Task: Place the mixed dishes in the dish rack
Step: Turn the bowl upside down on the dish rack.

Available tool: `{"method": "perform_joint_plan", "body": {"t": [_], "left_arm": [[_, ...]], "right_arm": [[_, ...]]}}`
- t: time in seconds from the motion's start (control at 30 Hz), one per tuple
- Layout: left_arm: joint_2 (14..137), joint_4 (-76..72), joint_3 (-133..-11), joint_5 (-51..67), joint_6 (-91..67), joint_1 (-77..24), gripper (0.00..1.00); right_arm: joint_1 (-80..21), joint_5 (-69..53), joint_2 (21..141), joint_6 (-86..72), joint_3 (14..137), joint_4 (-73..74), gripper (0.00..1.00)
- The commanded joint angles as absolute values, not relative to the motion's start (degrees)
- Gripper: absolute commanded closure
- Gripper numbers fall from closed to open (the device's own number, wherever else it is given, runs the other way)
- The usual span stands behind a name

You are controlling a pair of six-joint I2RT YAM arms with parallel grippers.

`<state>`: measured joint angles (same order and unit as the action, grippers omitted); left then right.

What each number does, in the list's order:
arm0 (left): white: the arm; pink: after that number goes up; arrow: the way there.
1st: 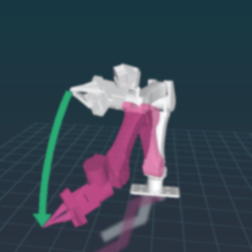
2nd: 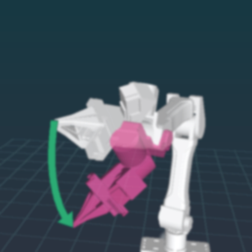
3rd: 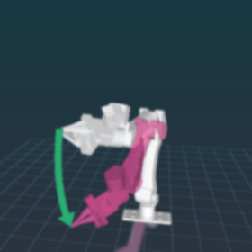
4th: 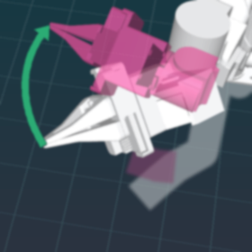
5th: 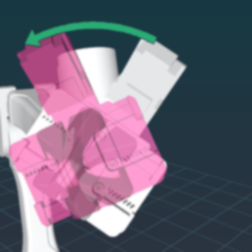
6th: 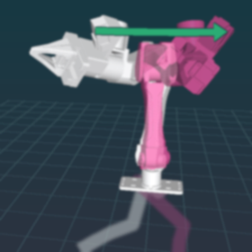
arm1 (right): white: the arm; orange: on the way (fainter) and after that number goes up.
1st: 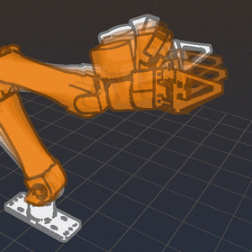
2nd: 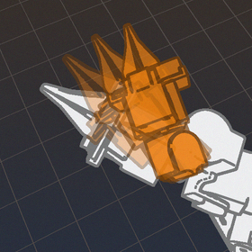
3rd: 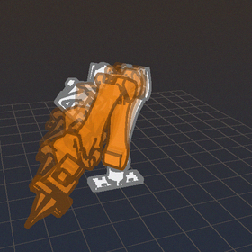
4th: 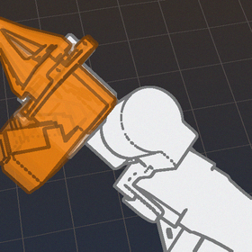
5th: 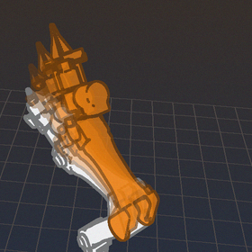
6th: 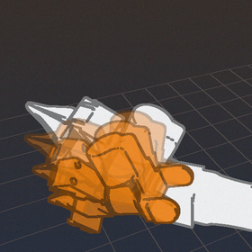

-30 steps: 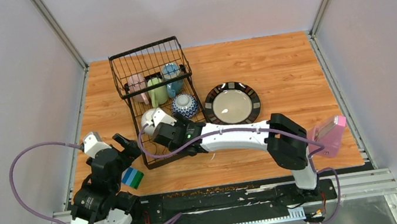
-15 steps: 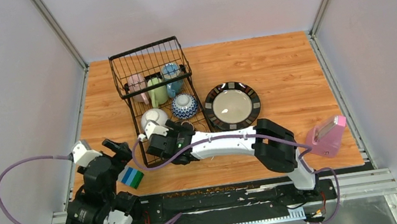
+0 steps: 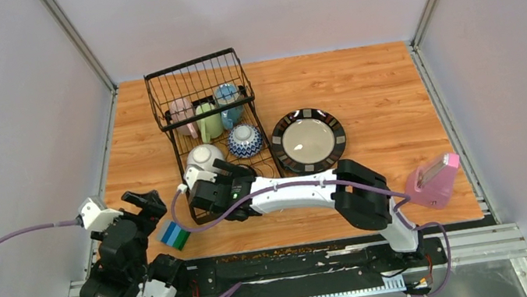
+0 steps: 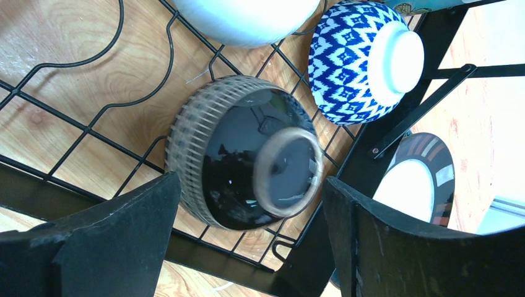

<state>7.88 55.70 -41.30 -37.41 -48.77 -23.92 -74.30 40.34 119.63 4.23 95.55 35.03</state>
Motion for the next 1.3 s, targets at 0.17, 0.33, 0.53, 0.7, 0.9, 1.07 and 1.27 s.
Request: {"method": "perform_joint_plan", "body": {"t": [0.17, 0.33, 0.53, 0.7, 0.9, 1.07, 1.27], "left_arm": [[7.0, 55.9, -42.5, -38.7, -49.9, -24.1, 0.0], [6.9, 55.8, -42.4, -38.5, -50.0, -24.1, 0.0], [7.0, 55.8, -42.4, -38.1, -50.1, -24.1, 0.0], [6.8, 55.7, -42.3, -37.8, -50.1, -24.1, 0.0], [6.8, 55.6, -42.2, -37.5, -50.2, -24.1, 0.0], [6.6, 55.5, -42.0, -37.2, -50.3, -24.1, 0.0], [6.4, 55.5, -41.8, -37.0, -50.5, -24.1, 0.0]], "right_arm": [[-75.2, 36.6, 120.6, 4.0, 96.0, 36.4, 0.13], [-75.2, 36.6, 120.3, 3.5, 95.7, 36.4, 0.13], [-75.0, 35.2, 119.1, 0.4, 96.1, 36.5, 0.17], [-73.3, 31.7, 116.8, -5.2, 96.7, 36.4, 0.23], [-71.0, 28.5, 115.6, -9.3, 96.3, 36.2, 0.25], [-69.4, 26.8, 116.0, -11.9, 96.2, 36.2, 0.27], [-68.5, 26.4, 115.6, -13.4, 96.2, 36.1, 0.28]]}}
